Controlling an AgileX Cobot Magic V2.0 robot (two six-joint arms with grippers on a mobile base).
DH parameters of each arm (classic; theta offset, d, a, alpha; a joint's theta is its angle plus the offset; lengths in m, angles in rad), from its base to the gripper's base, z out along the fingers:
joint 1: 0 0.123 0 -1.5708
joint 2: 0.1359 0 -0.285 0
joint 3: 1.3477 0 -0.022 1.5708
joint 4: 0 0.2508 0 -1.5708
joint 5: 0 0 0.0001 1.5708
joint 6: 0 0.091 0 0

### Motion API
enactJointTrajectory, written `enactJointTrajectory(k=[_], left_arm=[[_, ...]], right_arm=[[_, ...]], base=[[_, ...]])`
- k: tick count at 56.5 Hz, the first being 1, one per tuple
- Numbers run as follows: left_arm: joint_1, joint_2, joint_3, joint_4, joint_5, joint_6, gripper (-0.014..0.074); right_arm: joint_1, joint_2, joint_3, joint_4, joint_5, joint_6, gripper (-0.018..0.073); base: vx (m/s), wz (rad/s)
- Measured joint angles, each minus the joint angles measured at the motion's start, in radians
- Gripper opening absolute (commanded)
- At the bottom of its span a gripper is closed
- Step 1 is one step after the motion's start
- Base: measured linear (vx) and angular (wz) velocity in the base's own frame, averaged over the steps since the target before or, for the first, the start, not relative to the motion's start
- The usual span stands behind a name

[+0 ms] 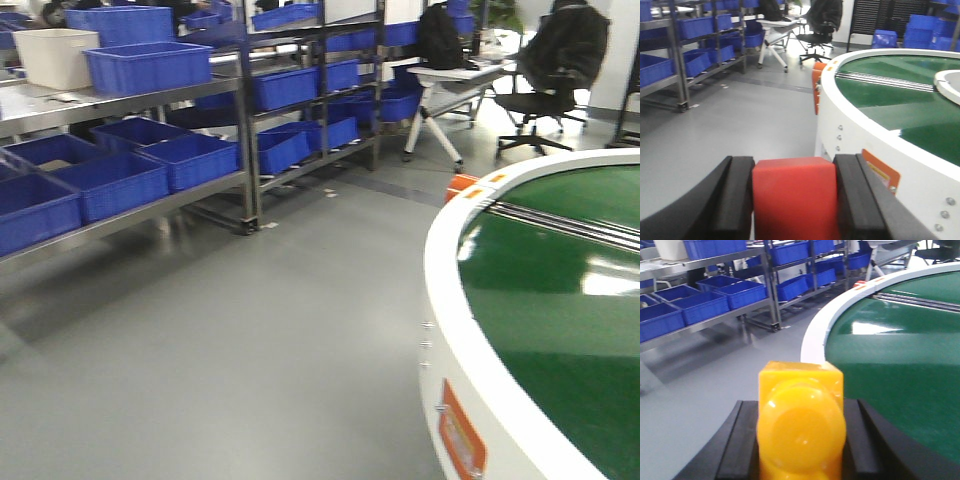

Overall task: Pick red and yellow blocks into blue bin
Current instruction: 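Turn the base away from the conveyor toward the bin shelves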

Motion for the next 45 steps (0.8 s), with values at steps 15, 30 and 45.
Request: enactJointTrajectory(k=[15, 30, 45], left_arm=[[0.000, 0.000, 0.000, 0.000, 0.000, 0.000, 0.0001], [0.000, 0.000, 0.000, 0.000, 0.000, 0.000, 0.0001], [0.000, 0.000, 0.000, 0.000, 0.000, 0.000, 0.0001]], right_arm=[[0.000, -0.003, 0.000, 0.000, 0.000, 0.000, -0.0011], [0.000, -0.003, 0.000, 0.000, 0.000, 0.000, -0.0011], [0.000, -0.003, 0.000, 0.000, -0.001, 0.000, -0.0011]], base=[[0.05, 0.49], [0.13, 0.50], [0.21, 0.38]])
